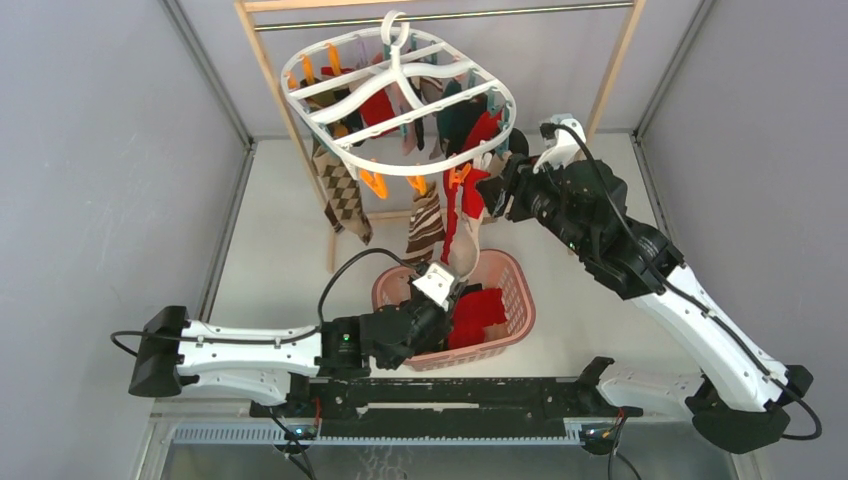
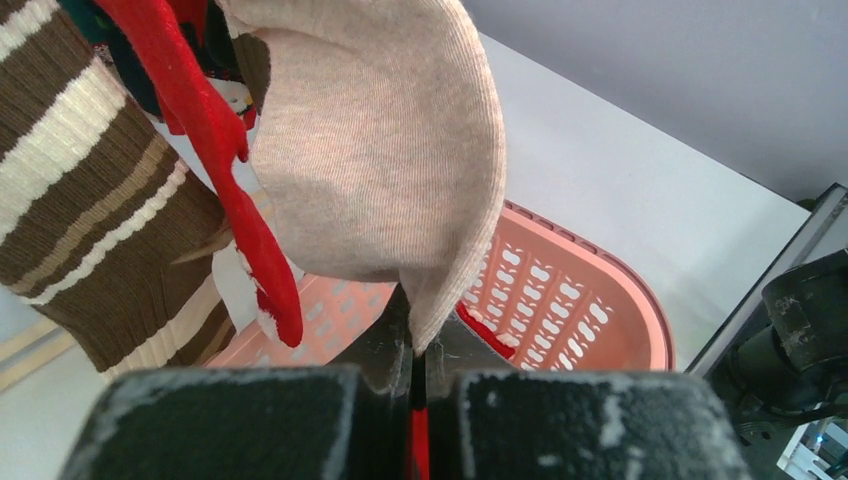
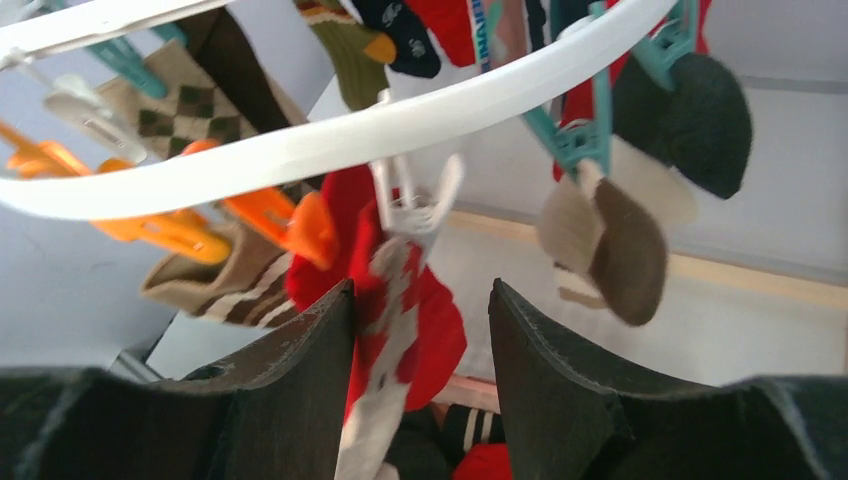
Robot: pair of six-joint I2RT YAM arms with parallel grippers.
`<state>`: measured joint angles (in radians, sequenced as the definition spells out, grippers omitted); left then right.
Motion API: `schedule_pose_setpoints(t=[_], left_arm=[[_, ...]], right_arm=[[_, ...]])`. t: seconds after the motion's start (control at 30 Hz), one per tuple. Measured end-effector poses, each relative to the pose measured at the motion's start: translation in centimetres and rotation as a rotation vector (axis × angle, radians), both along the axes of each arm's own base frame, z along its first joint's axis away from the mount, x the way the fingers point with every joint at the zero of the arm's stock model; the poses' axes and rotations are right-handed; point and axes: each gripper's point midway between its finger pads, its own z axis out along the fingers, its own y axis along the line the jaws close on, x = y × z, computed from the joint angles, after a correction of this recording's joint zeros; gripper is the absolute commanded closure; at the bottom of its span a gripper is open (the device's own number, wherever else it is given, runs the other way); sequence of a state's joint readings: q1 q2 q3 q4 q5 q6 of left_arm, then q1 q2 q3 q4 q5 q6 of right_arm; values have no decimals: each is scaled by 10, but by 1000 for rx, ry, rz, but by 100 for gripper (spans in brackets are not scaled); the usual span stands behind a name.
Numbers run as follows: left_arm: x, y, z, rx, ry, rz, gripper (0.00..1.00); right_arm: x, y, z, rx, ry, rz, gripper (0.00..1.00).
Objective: Remove the socks clipped to the hanger
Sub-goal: Remove the sock from the hanger.
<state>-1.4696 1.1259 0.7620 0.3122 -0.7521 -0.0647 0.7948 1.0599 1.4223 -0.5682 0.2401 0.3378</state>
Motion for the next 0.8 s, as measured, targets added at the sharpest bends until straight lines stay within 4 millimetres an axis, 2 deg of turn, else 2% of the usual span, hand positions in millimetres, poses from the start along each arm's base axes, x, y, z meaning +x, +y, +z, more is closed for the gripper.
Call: schedule_pose_setpoints(t=[0.13,0.27,0.57,0.8], left_arm=[[0,0,0,-6,4,0,100],[1,0,0,-6,5,2,100],[2,0,0,-13,10,5,100],[2,1,-5,-5,13,3,100]], right_arm=[[19,-8,0,15,1,-30,40],[29,-9,5,42,-13,-21,40],[37,6,11,77,-30,41,40],[38,9,22,105,-65,54,40]])
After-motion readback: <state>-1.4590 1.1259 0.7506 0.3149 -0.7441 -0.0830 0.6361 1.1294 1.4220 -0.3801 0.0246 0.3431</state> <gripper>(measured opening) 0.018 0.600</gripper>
